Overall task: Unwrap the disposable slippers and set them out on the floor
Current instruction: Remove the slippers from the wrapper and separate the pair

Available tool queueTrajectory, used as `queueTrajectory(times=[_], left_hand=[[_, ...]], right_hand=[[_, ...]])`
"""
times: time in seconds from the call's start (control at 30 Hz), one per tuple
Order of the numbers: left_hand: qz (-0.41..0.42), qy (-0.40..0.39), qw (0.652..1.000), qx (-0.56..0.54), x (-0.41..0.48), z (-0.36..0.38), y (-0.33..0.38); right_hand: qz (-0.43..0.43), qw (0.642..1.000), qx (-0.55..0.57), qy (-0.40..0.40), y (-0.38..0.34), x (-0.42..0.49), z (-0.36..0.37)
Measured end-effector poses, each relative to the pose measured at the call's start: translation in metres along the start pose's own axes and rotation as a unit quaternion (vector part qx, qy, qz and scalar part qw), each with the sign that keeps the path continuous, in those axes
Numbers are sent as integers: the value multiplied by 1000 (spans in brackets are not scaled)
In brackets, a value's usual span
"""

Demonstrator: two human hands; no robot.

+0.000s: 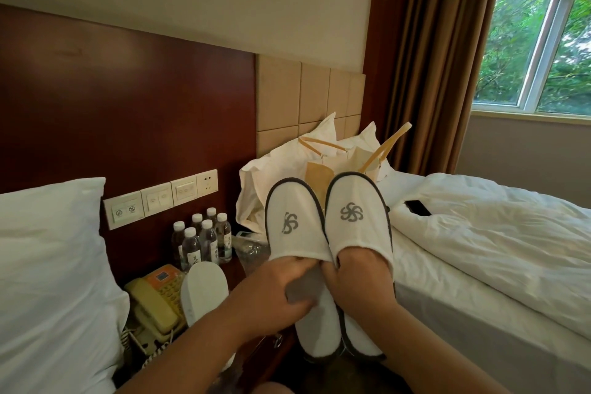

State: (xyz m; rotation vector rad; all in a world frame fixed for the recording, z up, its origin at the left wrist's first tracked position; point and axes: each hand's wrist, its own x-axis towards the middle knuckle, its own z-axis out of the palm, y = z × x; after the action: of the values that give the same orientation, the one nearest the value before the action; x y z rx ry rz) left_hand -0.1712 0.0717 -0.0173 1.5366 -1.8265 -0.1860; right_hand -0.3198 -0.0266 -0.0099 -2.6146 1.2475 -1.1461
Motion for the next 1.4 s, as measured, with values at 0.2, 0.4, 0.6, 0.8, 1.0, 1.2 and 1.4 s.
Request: queueTrajectory(times=[0.2, 0.4, 0.6, 0.8, 1.0, 1.2, 1.4], left_hand=[[-26, 308, 950, -35, 8, -33, -12], [-272, 196, 942, -30, 34, -54, -38], [-266, 208, 936, -95, 34, -49, -39], [-286, 210, 927, -126, 34, -50, -39], [-280, 237, 922, -120, 31, -38, -42], [-284, 235, 920, -138, 29, -34, -49], [-318, 215, 906, -180, 24, -36, -50]], right_hand=[[-88, 991, -86, -53, 2, 3, -13], [-146, 984, -101, -35, -10, 5, -9], [-147, 989, -27, -5, -9, 7, -10], [-140, 989, 17, -31, -3, 8, -11], [-135, 988, 58, -49, -3, 13, -17], [-140, 986, 86, -23, -5, 6, -18], [-122, 972, 199, 3, -10, 3, -25]])
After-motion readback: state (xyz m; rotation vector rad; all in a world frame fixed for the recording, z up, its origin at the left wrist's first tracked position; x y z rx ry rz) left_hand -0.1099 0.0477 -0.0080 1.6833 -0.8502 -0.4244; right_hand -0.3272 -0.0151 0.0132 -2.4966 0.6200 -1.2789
